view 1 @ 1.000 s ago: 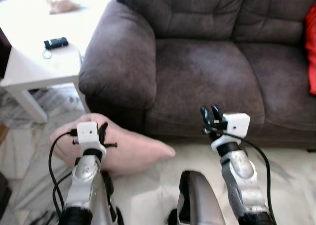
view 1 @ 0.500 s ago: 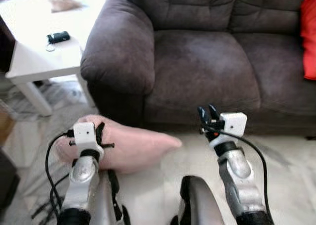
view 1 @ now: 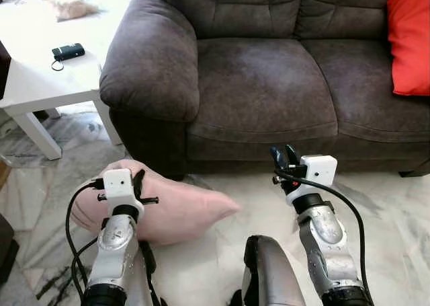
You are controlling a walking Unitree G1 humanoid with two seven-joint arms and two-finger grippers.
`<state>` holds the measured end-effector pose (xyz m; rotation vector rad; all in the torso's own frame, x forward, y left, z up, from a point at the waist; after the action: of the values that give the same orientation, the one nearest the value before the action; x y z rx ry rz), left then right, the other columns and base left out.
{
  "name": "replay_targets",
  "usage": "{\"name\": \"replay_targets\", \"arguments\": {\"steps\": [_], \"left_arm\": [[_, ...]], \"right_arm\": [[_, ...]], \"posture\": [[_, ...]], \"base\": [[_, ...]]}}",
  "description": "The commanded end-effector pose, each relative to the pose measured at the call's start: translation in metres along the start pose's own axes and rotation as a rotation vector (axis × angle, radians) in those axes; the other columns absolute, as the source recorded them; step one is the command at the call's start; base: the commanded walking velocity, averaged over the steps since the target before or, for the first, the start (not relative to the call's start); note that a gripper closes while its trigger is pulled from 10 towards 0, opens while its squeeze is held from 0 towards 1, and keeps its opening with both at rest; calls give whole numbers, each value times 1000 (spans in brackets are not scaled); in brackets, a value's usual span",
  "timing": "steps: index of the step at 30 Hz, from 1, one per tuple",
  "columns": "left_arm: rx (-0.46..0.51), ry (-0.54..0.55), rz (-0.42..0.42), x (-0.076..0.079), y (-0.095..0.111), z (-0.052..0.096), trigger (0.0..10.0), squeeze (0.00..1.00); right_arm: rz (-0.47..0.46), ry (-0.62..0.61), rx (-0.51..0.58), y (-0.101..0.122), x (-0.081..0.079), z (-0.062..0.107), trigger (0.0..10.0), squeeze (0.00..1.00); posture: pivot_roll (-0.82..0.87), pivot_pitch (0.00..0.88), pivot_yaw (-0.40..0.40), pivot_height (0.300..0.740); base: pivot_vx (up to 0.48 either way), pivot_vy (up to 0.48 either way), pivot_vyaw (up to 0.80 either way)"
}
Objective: Move the pillow to the sofa from floor
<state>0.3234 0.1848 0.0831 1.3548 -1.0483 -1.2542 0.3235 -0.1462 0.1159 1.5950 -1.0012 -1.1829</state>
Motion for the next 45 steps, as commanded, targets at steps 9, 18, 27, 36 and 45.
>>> {"name": "replay_targets", "arguments": {"steps": [9, 18, 27, 36, 45], "left_arm": [[117, 9, -2, -3, 27, -6, 10000, 0], [118, 5, -3, -2, 28, -7, 10000, 0], [114, -4, -4, 0, 27, -7, 10000, 0], [109, -3, -4, -1, 26, -6, 10000, 0], [107, -4, -5, -2, 25, -7, 10000, 0]], "right_arm": [[-1, -13, 14, 3, 3, -2, 10000, 0], [-8, -7, 19, 2, 2, -2, 10000, 0], [-15, -3, 24, 2, -1, -3, 10000, 0], [-19, -1, 24, 2, -2, -3, 10000, 0], [-22, -2, 26, 2, -3, -4, 10000, 0]], "posture": [[-12, 112, -60, 517], [-12, 99, -56, 517], [-10, 100, -56, 517], [-8, 106, -58, 539], [-7, 109, -56, 596]], "base": [[0, 0, 0], [0, 0, 0], [0, 0, 0], [0, 0, 0], [0, 0, 0]]}}
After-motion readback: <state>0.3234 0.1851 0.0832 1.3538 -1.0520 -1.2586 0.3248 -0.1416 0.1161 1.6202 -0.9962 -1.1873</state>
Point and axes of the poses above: a point about 5 cm out from each wrist's last joint towards the gripper, its own z axis pointing back from the gripper into the wrist, its own y axis along the axis of the wrist's last joint, x = y × z, the point moved 2 cm from there along -z, pointing out of the wrist towards the gripper, and after that the axes turned 12 degrees about -z, right-handed, at the moved point
